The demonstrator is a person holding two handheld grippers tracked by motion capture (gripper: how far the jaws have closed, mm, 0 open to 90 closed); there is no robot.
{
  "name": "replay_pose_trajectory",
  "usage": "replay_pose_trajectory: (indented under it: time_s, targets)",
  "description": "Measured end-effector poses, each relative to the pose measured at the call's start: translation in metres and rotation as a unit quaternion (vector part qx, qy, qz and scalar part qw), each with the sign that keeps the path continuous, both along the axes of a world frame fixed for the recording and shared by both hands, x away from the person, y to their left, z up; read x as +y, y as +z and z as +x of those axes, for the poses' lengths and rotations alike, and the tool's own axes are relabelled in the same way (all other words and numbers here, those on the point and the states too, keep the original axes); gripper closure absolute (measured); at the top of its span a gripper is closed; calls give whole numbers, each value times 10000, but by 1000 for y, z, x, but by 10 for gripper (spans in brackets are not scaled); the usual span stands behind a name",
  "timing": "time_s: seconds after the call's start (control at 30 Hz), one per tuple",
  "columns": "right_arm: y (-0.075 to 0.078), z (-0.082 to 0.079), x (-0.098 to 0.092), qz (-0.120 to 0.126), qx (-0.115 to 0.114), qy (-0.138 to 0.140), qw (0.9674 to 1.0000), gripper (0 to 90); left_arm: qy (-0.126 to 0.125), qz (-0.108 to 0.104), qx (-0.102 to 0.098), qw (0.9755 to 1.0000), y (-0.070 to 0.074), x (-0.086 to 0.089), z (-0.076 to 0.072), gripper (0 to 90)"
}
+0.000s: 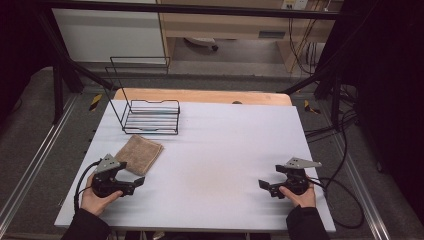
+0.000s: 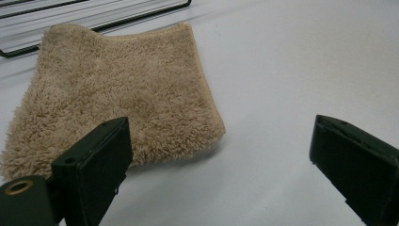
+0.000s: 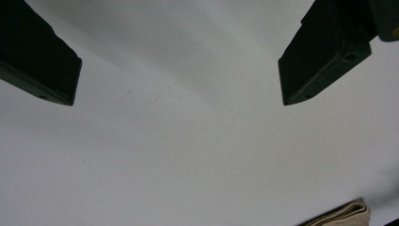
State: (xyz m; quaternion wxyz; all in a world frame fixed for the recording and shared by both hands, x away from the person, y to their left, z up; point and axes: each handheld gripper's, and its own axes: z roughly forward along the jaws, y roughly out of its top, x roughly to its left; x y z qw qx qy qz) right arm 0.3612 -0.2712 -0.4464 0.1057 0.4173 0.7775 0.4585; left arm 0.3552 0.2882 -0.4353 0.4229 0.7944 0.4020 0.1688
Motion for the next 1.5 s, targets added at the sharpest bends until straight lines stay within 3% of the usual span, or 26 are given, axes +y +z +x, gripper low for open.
replay_pose_trajectory:
  time_s: [0.47, 0.7, 1.03, 1.2, 1.33, 1.5]
  targets:
    - [-1, 0, 1, -63, 49, -15, 10000, 4, 33, 73, -16, 10000, 2, -3, -1, 89]
    - [-1, 0, 2, -74, 34, -39, 10000, 4, 118, 109, -31, 9999, 10, -7, 1, 126]
    - [-2, 0, 2, -99, 55, -59, 9999, 4, 232, 356, 135, 9990, 19, -24, 13, 254]
    - [-2, 0, 2, -119, 76, -52, 9999, 5, 427, 554, 294, 9971, 10, -29, 22, 352]
    - [-2, 0, 3, -117, 76, -43, 9999, 4, 413, 648, 385, 9963, 2, -32, 27, 449]
    - [-3, 0, 3, -130, 88, -43, 9999, 5, 479, 831, 374, 9947, -4, -36, 30, 541]
